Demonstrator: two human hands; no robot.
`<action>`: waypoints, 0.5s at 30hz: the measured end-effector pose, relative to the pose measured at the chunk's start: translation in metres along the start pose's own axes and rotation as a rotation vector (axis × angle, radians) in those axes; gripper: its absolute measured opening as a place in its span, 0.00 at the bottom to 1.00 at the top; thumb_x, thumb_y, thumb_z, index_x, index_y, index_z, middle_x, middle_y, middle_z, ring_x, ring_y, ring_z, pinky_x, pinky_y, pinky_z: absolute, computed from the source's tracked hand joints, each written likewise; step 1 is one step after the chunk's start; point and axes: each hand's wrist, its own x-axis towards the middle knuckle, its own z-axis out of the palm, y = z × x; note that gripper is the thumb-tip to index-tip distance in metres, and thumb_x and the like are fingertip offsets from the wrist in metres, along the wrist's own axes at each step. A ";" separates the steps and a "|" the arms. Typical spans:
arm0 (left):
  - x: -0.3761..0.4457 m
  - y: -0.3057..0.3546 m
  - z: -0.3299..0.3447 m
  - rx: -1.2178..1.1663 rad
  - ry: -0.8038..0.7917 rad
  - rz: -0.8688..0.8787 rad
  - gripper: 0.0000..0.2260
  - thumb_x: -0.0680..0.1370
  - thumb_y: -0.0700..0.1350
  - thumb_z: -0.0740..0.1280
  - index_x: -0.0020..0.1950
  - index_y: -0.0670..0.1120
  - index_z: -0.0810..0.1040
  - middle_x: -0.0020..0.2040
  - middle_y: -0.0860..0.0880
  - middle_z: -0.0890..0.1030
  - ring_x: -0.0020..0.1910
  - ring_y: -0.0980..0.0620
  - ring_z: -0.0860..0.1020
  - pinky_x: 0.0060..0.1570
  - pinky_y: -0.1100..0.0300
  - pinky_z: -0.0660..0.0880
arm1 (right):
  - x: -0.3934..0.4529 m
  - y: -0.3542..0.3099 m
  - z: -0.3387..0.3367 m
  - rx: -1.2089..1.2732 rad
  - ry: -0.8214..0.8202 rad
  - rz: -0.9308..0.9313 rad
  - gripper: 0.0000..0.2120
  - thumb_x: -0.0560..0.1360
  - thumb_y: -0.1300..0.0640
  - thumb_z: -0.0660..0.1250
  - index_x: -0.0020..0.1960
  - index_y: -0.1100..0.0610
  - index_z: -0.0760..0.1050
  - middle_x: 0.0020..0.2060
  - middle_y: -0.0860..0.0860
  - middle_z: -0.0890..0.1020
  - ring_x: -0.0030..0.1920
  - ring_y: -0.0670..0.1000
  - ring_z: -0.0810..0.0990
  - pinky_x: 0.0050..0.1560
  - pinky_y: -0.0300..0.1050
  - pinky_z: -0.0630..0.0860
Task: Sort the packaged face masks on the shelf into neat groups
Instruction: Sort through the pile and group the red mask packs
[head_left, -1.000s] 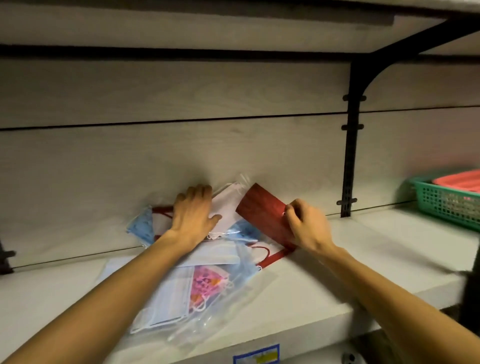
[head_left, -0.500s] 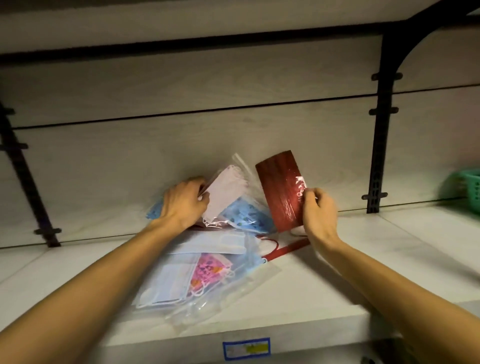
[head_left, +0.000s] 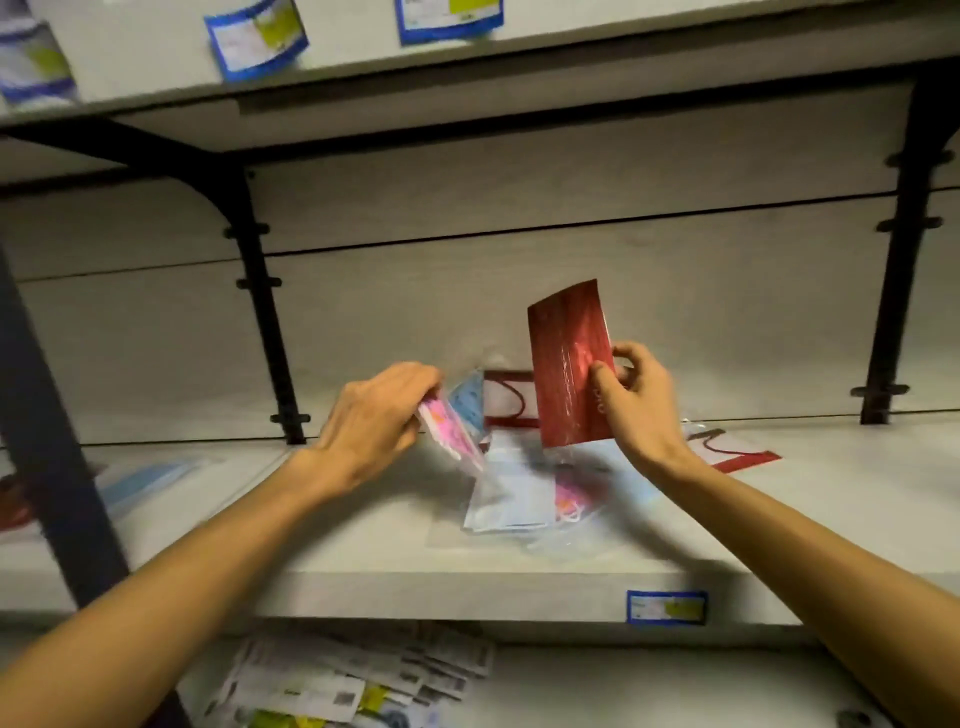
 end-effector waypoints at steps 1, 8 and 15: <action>-0.015 -0.008 -0.011 0.017 0.008 0.032 0.22 0.66 0.32 0.74 0.59 0.44 0.80 0.56 0.47 0.83 0.56 0.45 0.82 0.42 0.50 0.82 | -0.011 -0.008 0.015 0.020 -0.026 0.011 0.05 0.81 0.59 0.63 0.56 0.54 0.76 0.35 0.51 0.83 0.35 0.49 0.79 0.40 0.53 0.81; -0.134 -0.065 -0.096 0.114 -0.026 0.112 0.25 0.67 0.40 0.82 0.63 0.43 0.84 0.64 0.45 0.83 0.63 0.45 0.81 0.55 0.51 0.83 | -0.092 -0.063 0.137 0.137 -0.173 0.071 0.05 0.80 0.61 0.63 0.50 0.54 0.76 0.36 0.52 0.83 0.35 0.47 0.80 0.40 0.52 0.79; -0.257 -0.117 -0.172 0.150 -0.080 0.129 0.20 0.69 0.39 0.81 0.60 0.42 0.85 0.62 0.43 0.83 0.62 0.43 0.82 0.57 0.47 0.82 | -0.166 -0.098 0.253 0.226 -0.315 0.129 0.05 0.80 0.61 0.62 0.52 0.54 0.76 0.32 0.47 0.83 0.30 0.43 0.80 0.32 0.44 0.77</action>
